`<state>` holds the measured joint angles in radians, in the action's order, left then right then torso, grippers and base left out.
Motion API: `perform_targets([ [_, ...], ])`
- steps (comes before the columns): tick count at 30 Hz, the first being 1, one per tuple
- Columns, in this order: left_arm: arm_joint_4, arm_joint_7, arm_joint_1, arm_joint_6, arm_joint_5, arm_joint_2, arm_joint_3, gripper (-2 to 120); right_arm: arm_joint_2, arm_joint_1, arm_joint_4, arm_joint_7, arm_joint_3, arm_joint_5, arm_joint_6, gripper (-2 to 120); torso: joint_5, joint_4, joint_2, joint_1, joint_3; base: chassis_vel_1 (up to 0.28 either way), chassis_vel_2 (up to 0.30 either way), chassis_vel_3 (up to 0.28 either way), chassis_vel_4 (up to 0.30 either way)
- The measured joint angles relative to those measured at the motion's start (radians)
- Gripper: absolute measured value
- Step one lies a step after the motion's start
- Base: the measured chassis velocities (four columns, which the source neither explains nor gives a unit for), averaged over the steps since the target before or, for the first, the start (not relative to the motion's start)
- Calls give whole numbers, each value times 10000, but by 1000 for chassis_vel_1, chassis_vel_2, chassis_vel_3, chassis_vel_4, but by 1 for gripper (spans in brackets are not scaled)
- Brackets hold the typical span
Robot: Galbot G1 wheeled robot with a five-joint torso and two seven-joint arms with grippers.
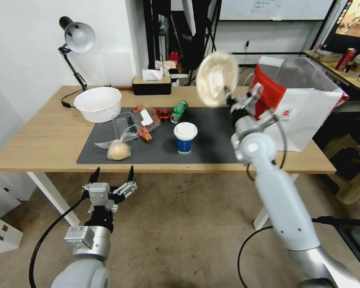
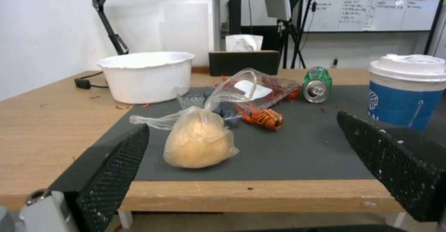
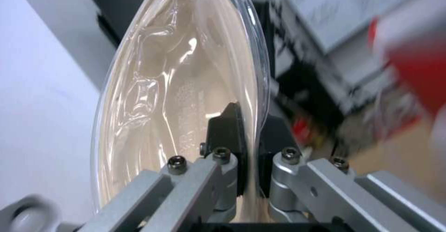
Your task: Pick up the trash from the table and place it into the takeout bag.
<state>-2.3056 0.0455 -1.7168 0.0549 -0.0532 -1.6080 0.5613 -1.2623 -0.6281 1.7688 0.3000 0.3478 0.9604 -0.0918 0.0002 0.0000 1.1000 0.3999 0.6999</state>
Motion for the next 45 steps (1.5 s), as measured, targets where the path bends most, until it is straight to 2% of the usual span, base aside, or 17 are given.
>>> perform_targets([
  [1,-6,0,-4,-8,1,0,-3,100,161,159,110,174,178,-622,-60,1,-1,0,0,0,-1,0,0,0,0],
  [2,-6,0,-4,-8,1,0,-3,100,161,159,110,174,178,-622,-60,1,-1,0,0,0,-1,0,0,0,0],
  [4,-17,0,-12,-20,3,0,-15,100,510,430,126,408,474,-1887,-94,1,0,-1,0,0,0,0,0,0,0],
  [5,-17,0,-12,-20,3,0,-15,100,510,430,126,408,474,-1887,-94,1,0,-1,0,0,0,0,0,0,0],
  [8,-18,-1,-18,-41,7,0,-26,100,964,639,-82,656,980,-3080,-138,1,0,-1,0,1,0,0,0,0,0],
  [16,-12,-1,-2,-63,10,0,-61,100,1364,585,-581,1081,1637,-4290,-471,1,-1,-2,0,0,1,0,0,0,0],
  [21,-8,0,15,-63,9,0,-59,100,1479,333,-611,1326,1755,-4418,-901,2,0,-1,0,0,1,0,0,0,0],
  [24,-8,1,18,-57,8,0,-55,100,1449,254,-602,1472,1762,-4473,-1228,16,-1,1,-1,0,1,0,0,0,0],
  [29,-8,1,17,-57,8,0,-55,100,1448,250,-602,1476,1761,-4475,-1237,18,-1,1,0,1,2,0,0,0,0],
  [31,-8,2,20,-56,0,0,-43,100,1450,215,-546,1535,1762,-4490,-1399,39,-2,0,0,0,1,0,0,0,0],
  [34,-4,2,39,-55,-7,0,-44,100,1463,211,-452,1562,1762,-4423,-1429,47,-2,0,-1,0,1,0,0,0,0],
  [37,12,4,56,-54,-12,0,-48,100,1509,71,184,950,1747,-2904,-689,63,-3,0,-1,1,1,0,0,0,0],
  [38,12,4,56,-54,-12,0,-48,100,1509,71,184,950,1747,-2904,-689,63,-3,0,-1,1,1,0,0,0,0],
  [40,15,4,58,-54,-17,0,-48,100,1544,-282,1026,261,1719,-1529,-520,72,-7,1,0,1,1,0,0,0,0],
  [41,15,4,58,-54,-17,0,-48,100,1544,-282,1026,261,1719,-1529,-520,72,-7,1,0,1,1,0,0,0,0],
  [44,15,4,55,-57,-26,0,-42,100,1608,-1237,2068,-477,1491,-804,-493,89,-3,0,1,0,-1,0,0,0,0],
  [45,15,4,55,-57,-26,0,-42,100,1608,-1237,2068,-477,1491,-804,-493,89,-3,0,1,0,-1,0,0,0,0],
])
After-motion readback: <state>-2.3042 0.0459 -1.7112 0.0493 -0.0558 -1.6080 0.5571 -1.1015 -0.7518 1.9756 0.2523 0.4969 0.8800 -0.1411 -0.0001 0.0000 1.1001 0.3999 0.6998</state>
